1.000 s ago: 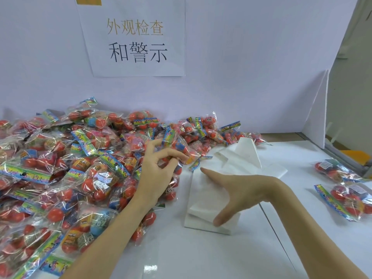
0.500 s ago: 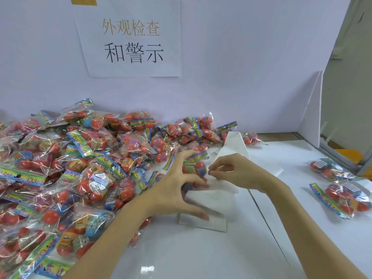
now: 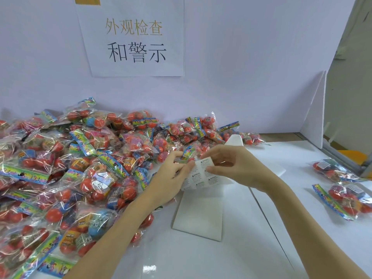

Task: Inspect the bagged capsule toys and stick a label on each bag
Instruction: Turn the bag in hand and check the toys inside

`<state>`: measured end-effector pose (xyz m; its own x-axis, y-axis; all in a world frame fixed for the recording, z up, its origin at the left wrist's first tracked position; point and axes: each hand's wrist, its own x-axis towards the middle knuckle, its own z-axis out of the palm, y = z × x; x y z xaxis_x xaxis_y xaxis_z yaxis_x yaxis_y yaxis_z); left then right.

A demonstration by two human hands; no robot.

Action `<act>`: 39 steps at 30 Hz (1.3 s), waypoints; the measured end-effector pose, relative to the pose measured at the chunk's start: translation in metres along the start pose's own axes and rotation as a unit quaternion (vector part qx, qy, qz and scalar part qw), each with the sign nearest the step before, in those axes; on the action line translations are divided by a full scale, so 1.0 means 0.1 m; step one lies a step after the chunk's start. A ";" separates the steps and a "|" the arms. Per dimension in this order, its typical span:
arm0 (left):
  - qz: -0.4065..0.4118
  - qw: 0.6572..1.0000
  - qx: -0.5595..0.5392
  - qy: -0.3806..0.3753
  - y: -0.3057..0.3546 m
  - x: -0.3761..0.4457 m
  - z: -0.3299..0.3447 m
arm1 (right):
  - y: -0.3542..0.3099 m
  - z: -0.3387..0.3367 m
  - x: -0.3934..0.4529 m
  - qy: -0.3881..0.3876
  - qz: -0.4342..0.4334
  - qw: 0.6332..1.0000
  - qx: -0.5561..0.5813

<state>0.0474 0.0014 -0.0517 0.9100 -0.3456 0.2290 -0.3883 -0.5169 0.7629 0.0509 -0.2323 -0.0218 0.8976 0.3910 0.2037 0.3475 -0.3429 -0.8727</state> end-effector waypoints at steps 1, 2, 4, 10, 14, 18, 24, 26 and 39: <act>-0.006 1.000 -0.011 0.009 0.00 0.00 0.00 | 0.01 0.02 0.01 0.012 -0.001 1.000 -0.009; -0.010 1.000 -0.019 0.019 0.01 0.00 0.00 | 0.02 0.03 0.02 0.029 -0.008 0.999 -0.019; -0.016 0.999 -0.026 0.034 0.01 -0.01 0.01 | 0.04 0.05 0.04 0.050 -0.025 0.998 -0.033; -0.008 0.998 -0.016 0.053 -0.02 -0.01 -0.01 | 0.05 0.11 0.05 0.048 -0.019 0.996 -0.076; -0.020 0.998 0.001 0.051 -0.01 0.00 0.00 | 0.03 0.13 0.03 0.072 -0.025 0.993 -0.091; -0.024 0.999 0.002 0.046 0.02 0.00 0.00 | 0.01 0.14 0.01 0.086 -0.048 0.990 -0.096; -0.042 0.999 -0.005 0.031 0.03 0.00 0.00 | -0.02 0.14 0.01 0.086 -0.069 0.988 -0.109; -0.042 0.999 -0.005 0.029 0.03 0.01 0.00 | 0.00 0.15 0.01 0.083 -0.071 0.986 -0.127; -0.040 0.999 -0.016 0.024 0.03 0.00 0.01 | 0.02 0.18 0.02 0.048 -0.067 0.983 -0.165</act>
<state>0.0464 -0.0015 -0.0502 0.9443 -0.2655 0.1947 -0.3097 -0.5162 0.7985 0.0479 -0.2167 -0.0309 0.8534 0.3745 0.3626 0.5198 -0.5584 -0.6465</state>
